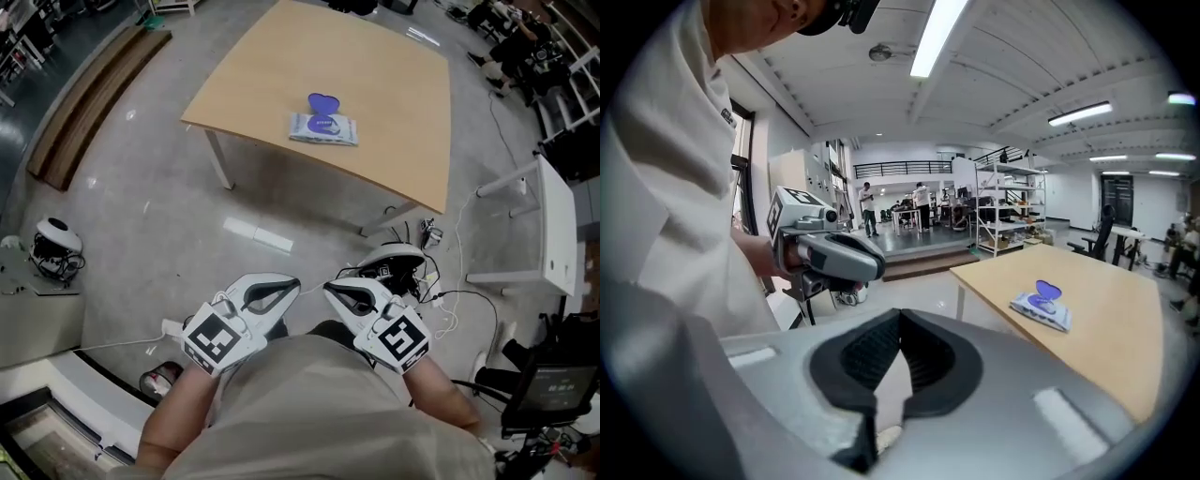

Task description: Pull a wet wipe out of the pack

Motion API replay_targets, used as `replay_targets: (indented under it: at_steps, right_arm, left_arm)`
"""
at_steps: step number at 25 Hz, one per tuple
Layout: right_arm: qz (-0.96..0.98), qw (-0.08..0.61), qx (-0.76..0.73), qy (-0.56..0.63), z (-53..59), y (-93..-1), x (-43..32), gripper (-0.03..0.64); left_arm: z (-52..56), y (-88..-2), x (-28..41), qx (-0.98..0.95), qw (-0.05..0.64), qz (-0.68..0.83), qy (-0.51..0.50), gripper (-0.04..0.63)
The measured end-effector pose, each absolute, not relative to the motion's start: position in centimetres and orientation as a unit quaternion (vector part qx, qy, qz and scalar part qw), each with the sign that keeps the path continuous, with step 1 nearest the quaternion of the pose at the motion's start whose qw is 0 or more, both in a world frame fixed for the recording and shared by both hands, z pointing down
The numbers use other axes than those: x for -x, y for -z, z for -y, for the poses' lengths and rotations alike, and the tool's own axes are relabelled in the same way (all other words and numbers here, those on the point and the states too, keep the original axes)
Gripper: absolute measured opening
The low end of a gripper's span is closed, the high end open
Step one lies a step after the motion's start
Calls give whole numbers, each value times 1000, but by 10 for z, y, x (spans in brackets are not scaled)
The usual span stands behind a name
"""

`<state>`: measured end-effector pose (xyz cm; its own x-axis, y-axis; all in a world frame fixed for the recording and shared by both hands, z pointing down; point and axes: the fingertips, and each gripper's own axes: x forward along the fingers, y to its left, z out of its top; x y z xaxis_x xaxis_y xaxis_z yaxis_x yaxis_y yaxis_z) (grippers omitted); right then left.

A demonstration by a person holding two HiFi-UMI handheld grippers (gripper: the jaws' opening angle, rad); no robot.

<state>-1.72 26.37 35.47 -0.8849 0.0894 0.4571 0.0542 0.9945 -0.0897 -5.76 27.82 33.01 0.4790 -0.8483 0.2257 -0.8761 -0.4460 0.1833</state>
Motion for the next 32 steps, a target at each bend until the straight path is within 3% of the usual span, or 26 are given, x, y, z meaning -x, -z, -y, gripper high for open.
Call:
replay_targets:
  at_steps: [14,32]
  right_arm:
    - [968,250,14,-24,-216,-351,103,2]
    - [961,273,15,40,64,-418,144,2]
  left_arm:
    - [-234,-331,152,-852,131,505,-53,5]
    - [36,-391,193,-839,171,492,-159,6]
